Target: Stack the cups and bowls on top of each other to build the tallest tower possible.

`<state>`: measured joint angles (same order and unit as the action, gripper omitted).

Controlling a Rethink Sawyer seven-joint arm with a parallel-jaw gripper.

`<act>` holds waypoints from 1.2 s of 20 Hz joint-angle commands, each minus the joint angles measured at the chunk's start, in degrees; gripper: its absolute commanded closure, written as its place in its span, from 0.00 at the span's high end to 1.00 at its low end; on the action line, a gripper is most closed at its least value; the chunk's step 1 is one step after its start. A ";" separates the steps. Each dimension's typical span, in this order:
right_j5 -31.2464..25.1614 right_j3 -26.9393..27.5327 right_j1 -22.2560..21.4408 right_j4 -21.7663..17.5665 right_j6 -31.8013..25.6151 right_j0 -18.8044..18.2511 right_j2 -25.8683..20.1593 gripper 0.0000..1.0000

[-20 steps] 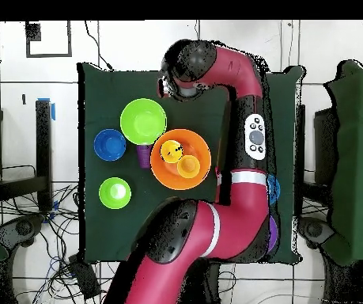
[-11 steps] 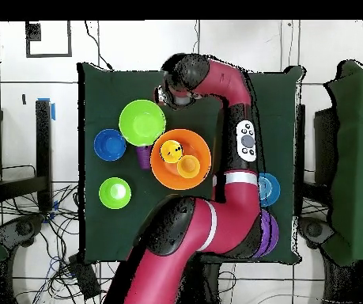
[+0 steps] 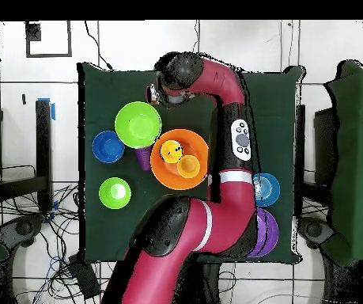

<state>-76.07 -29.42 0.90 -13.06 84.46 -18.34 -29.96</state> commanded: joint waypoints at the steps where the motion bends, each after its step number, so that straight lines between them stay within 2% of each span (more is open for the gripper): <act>1: -4.63 -4.72 -7.74 1.82 -5.14 0.18 -1.68 1.00; 4: -5.80 -4.43 -8.29 2.17 -4.69 0.31 -1.38 1.00; 8: -3.06 -7.87 -9.39 2.94 -4.90 -0.74 -0.26 1.00; 13: -1.88 -8.86 -9.11 3.17 -5.33 -0.75 0.00 1.00; 15: -3.01 -7.93 -8.39 3.07 -6.04 -0.28 -0.19 1.00; 24: -0.15 -8.21 -4.71 2.40 -10.12 0.00 -1.24 1.00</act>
<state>-76.62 -31.15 -7.33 -8.79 84.46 -18.75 -29.82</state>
